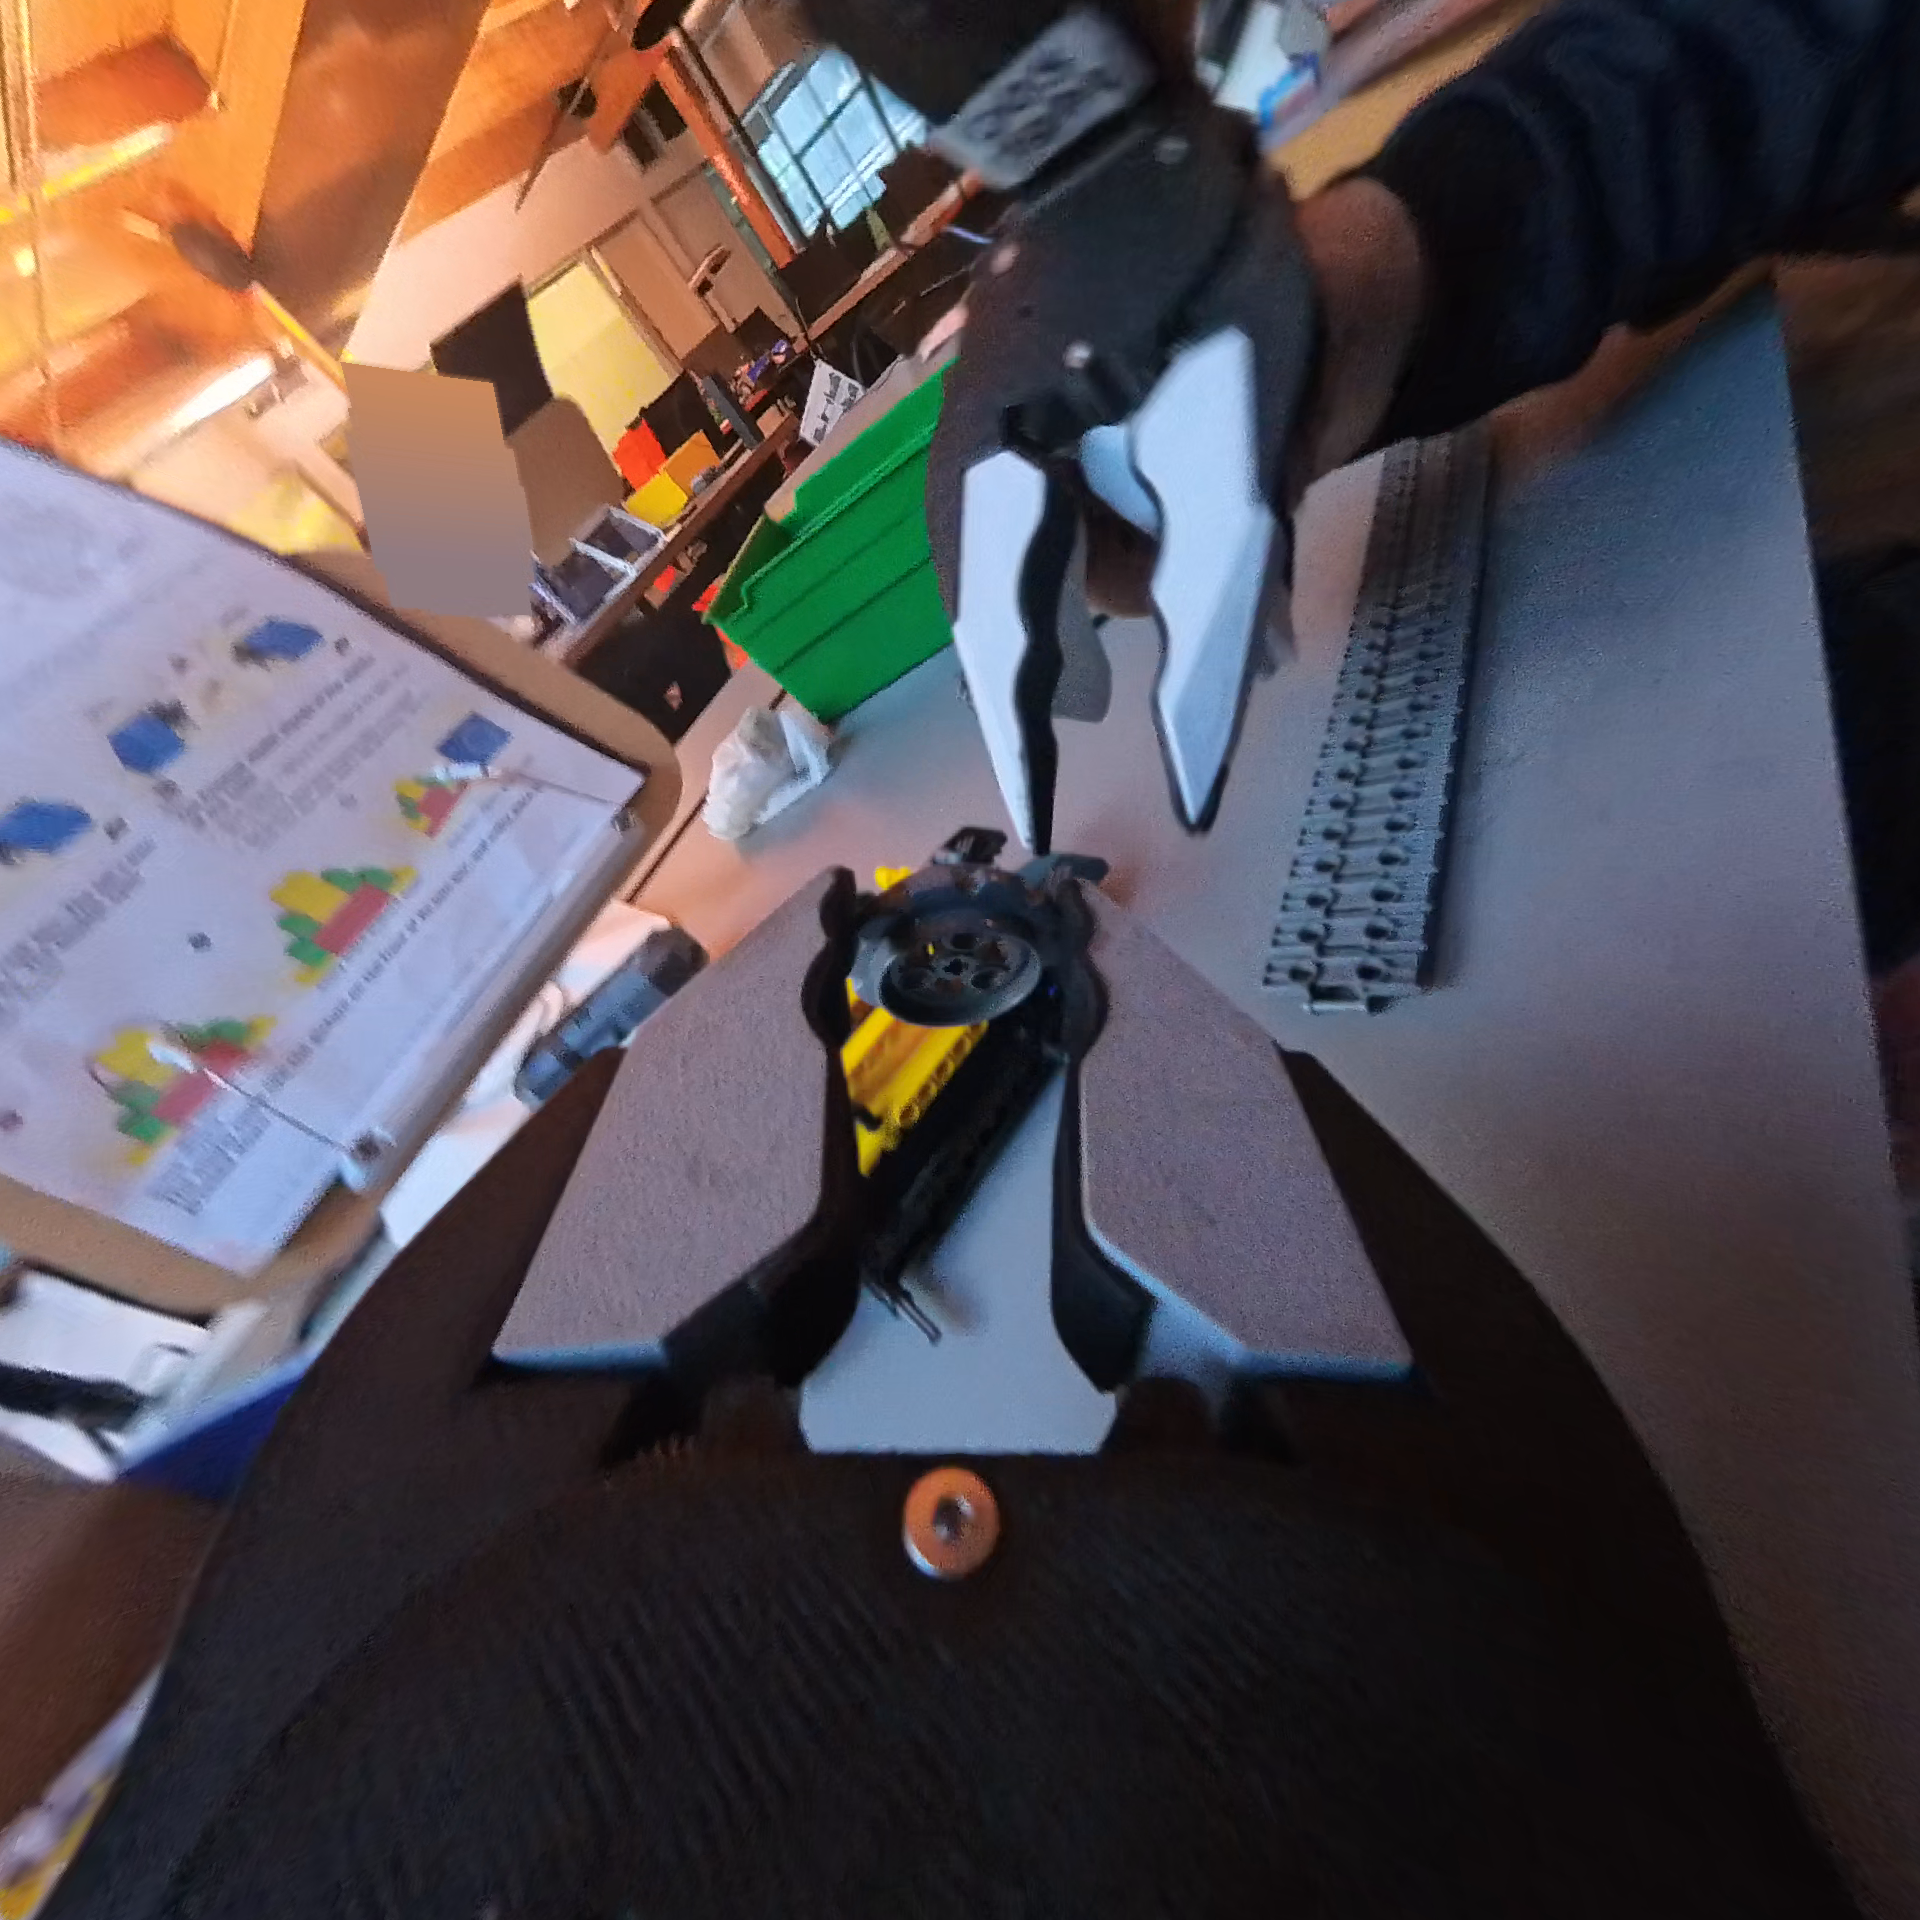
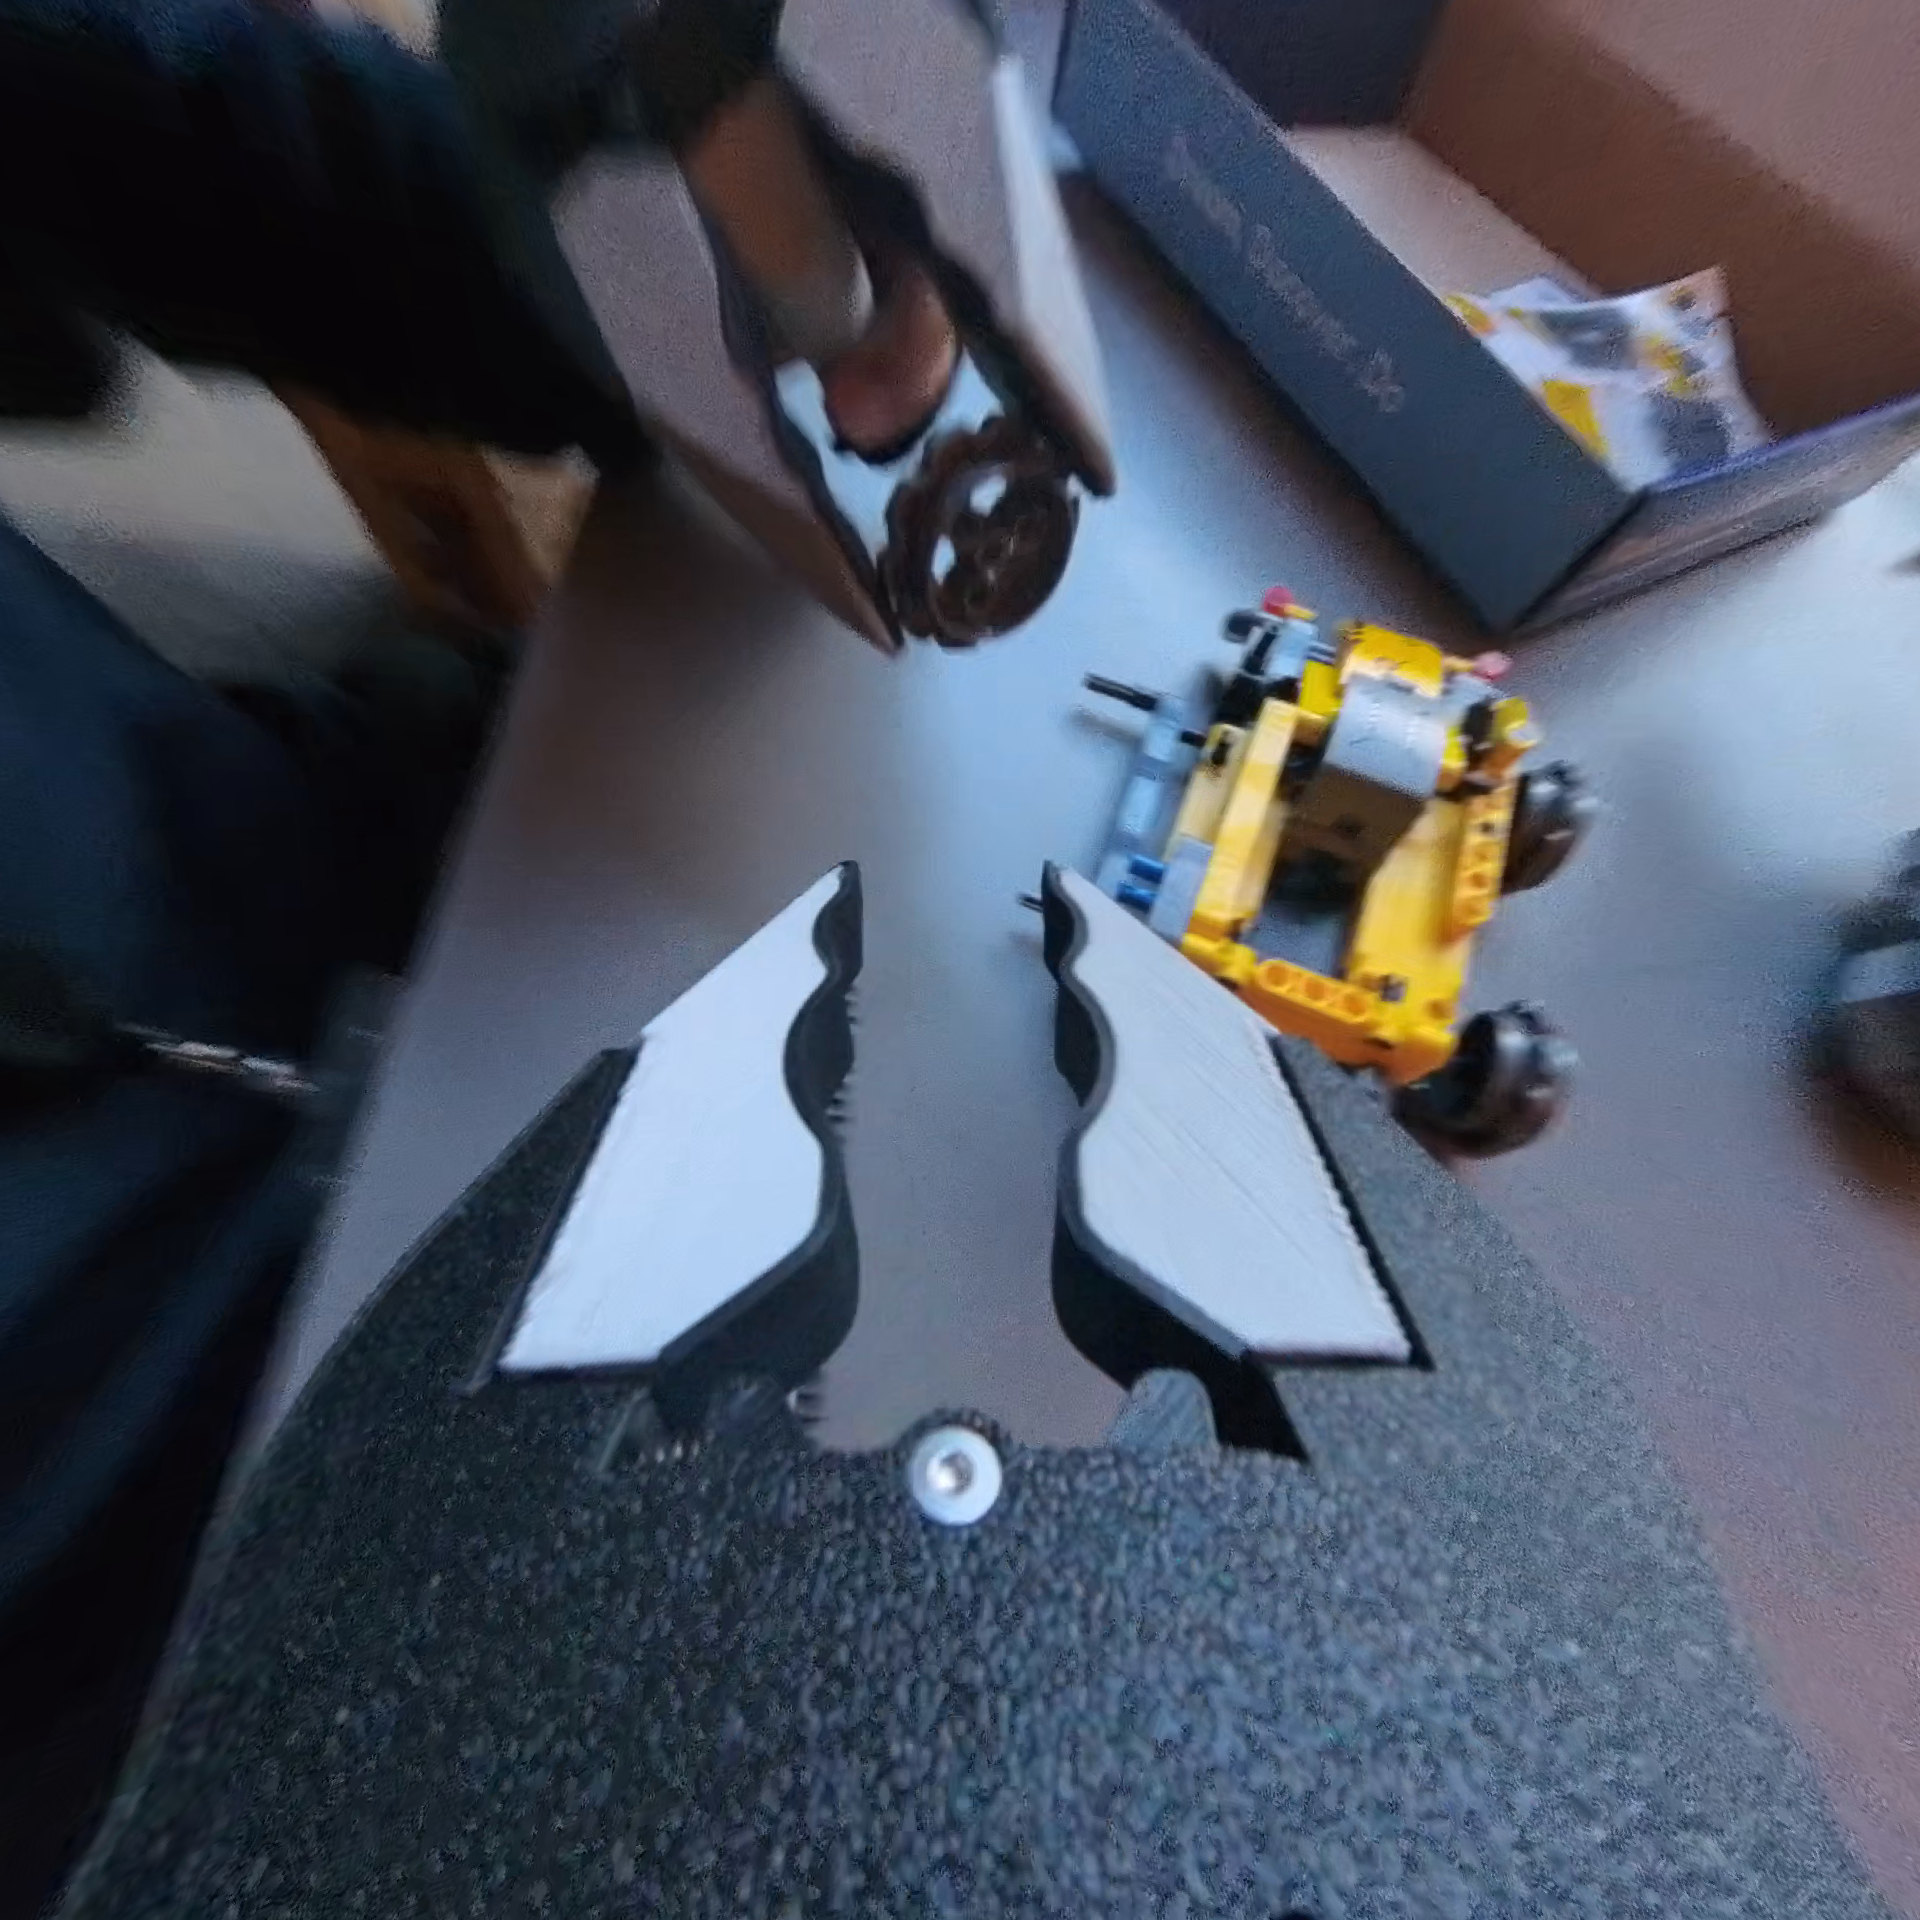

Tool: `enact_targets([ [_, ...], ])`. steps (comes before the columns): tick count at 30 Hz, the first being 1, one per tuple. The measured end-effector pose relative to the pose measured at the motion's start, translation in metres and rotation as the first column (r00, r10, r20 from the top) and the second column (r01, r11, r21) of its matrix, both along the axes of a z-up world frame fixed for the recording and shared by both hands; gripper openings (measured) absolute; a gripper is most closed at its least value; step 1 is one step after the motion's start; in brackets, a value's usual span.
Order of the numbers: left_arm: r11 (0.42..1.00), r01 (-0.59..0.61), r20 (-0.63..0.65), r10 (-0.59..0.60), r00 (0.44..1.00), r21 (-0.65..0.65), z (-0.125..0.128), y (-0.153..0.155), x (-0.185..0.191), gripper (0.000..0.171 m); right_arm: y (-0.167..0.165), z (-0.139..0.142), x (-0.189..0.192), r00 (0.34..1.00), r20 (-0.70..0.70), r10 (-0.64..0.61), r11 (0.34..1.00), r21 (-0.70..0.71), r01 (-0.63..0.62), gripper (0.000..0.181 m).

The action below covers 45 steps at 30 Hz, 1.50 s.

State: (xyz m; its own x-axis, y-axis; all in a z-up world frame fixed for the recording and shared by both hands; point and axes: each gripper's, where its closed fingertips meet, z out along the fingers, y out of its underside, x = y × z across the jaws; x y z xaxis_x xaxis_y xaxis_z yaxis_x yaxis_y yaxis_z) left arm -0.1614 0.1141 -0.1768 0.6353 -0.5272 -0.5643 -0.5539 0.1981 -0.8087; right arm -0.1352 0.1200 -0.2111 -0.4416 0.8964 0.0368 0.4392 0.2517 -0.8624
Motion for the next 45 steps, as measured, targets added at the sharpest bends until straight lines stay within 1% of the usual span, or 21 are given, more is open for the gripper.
enact_targets([
  [2,0.997,0.04,-0.076,-0.035,0.996,0.065,0.008,0.002,0.019,0.037,-0.006,0.024,0.008,1.0,-0.007,0.012,0.952,-0.305,-0.014,0.047],
  [4,0.989,0.096,-0.124,-0.082,0.989,0.113,0.016,0.004,0.041,0.037,-0.011,0.046,0.013,0.999,-0.02,0.035,0.845,-0.534,-0.04,0.06],
  [7,0.969,0.136,-0.197,-0.095,0.976,0.205,0.027,0.011,0.066,0.037,-0.013,0.053,0.018,1.0,-0.009,0.024,0.78,-0.625,-0.024,0.051],
  [9,0.955,0.169,-0.21,-0.118,0.971,0.243,0.032,0.015,0.079,0.037,-0.014,0.051,0.023,1.0,-0.008,0.003,0.804,-0.594,-0.007,0.037],
  [11,0.953,0.172,-0.211,-0.12,0.97,0.25,0.032,0.021,0.088,0.037,-0.007,0.052,0.031,0.999,-0.005,-0.042,0.821,-0.57,0.032,0.036],
  [14,0.979,0.153,-0.105,-0.14,0.985,0.136,0.03,0.031,0.098,0.035,0.013,0.049,0.047,0.988,0.026,-0.153,0.845,-0.515,0.144,0.035],
  [16,0.987,0.155,-0.025,-0.153,0.988,0.053,0.029,0.035,0.101,0.037,0.041,0.062,0.066,0.968,0.007,-0.252,0.847,-0.482,0.224,0.031],
  [17,0.989,0.149,-0.001,-0.149,0.989,-0.002,0.025,0.037,0.1,0.037,0.066,0.074,0.079,0.941,-0.021,-0.337,0.843,-0.452,0.291,0.015],
  [18,0.987,0.152,0.016,-0.151,0.988,-0.06,0.018,0.038,0.1,0.035,0.098,0.091,0.096,0.898,-0.058,-0.435,0.83,-0.413,0.375,0.011],
  [20,0.975,0.17,0.046,-0.165,0.985,-0.144,0.004,0.036,0.102,0.035,0.168,0.123,0.137,0.776,-0.127,-0.618,0.768,-0.307,0.561,0.011],
  [21,0.975,0.16,0.05,-0.154,0.987,-0.155,-0.003,0.039,0.101,0.012,0.203,0.129,0.158,0.706,-0.142,-0.694,0.716,-0.238,0.656,0.011],
  [23,0.982,0.052,0.025,-0.048,0.999,-0.181,-0.016,0.06,0.094,0.0,0.256,0.116,0.187,0.604,-0.075,-0.794,0.607,-0.168,0.777,0.011],
  [26,0.956,0.093,0.046,-0.084,0.995,-0.277,-0.022,0.063,0.105,0.0,0.281,0.091,0.2,0.577,-0.027,-0.817,0.574,-0.134,0.808,0.011],
  [28,0.957,0.104,0.067,-0.089,0.994,-0.272,-0.023,0.06,0.104,0.001,0.305,0.074,0.224,0.493,-0.011,-0.87,0.493,-0.006,0.87,0.012],
  [30,0.938,0.109,0.049,-0.098,0.994,-0.328,-0.038,0.056,0.101,0.004,0.328,0.042,0.252,0.411,0.105,-0.905,0.422,0.119,0.899,0.011],
  [32,0.922,0.089,0.027,-0.085,0.996,-0.378,-0.05,0.054,0.098,0.014,0.338,0.019,0.268,0.352,0.222,-0.909,0.396,0.199,0.897,0.024],
  [36,0.918,0.09,0.042,-0.08,0.996,-0.385,-0.054,0.05,0.095,0.017,0.336,0.023,0.275,0.372,0.236,-0.898,0.428,0.269,0.863,0.026],
  [38,0.928,0.076,0.038,-0.066,0.997,-0.364,-0.054,0.051,0.091,0.015,0.342,0.024,0.294,0.293,0.249,-0.923,0.367,0.346,0.863,0.026],
  [39,0.936,0.075,0.039,-0.066,0.997,-0.345,-0.052,0.05,0.091,0.014,0.341,0.032,0.297,0.288,0.215,-0.933,0.349,0.348,0.87,0.025],
  [43,0.953,0.061,0.02,-0.058,0.998,-0.296,-0.05,0.049,0.089,0.01,0.299,0.058,0.283,0.417,0.102,-0.903,0.429,0.18,0.885,0.021],
  [45,0.951,0.061,0.011,-0.061,0.998,-0.302,-0.051,0.049,0.09,0.01,0.286,0.056,0.285,0.434,0.078,-0.898,0.441,0.161,0.883,0.027],
])
